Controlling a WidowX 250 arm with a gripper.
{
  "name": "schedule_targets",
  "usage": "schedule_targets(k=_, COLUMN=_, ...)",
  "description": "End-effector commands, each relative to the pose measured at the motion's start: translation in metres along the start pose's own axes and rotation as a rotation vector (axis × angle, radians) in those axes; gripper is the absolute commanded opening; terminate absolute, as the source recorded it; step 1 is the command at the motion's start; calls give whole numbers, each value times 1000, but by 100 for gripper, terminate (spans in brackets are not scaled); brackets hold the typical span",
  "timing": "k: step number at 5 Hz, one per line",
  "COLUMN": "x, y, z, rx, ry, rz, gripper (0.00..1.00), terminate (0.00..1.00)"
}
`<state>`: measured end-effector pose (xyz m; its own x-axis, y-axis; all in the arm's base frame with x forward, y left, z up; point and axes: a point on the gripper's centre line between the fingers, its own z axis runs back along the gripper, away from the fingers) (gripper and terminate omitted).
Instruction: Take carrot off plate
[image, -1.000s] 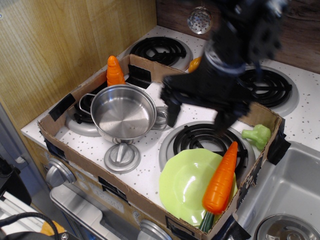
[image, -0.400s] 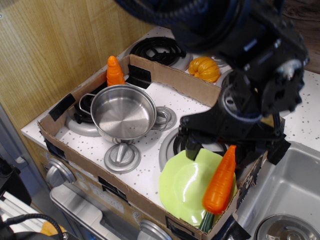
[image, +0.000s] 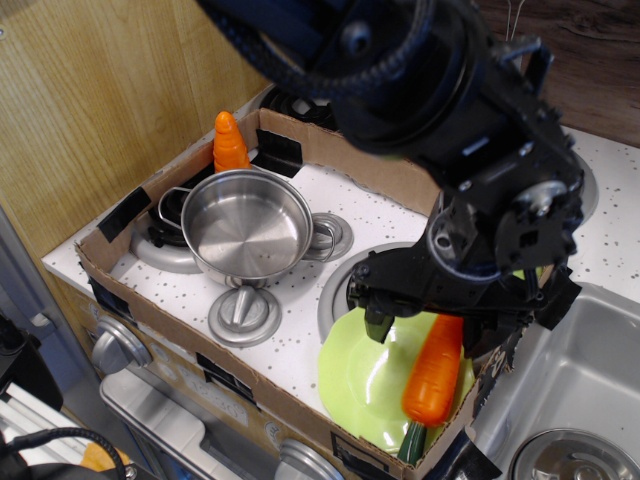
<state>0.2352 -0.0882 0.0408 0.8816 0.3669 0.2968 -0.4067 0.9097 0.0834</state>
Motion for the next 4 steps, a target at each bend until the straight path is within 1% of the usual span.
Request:
schedule_targets(k=1, x=-5, y=-1, z=-13, rx=-37, ry=-41, rz=8, gripper=100, terminate=0)
schedule_targets(k=2, x=-16, y=0, z=-13, rx=-31, ry=-43, rz=41, gripper=100, terminate=0)
schedule_targets(k=3, x=-20, y=-1, z=-13, rx=-43, ry=-29, rz=60, gripper=0, terminate=0)
schedule_targets(k=4, x=-18, y=-1, z=-9, rx=-53, ry=-10, rz=86, gripper=0, terminate=0)
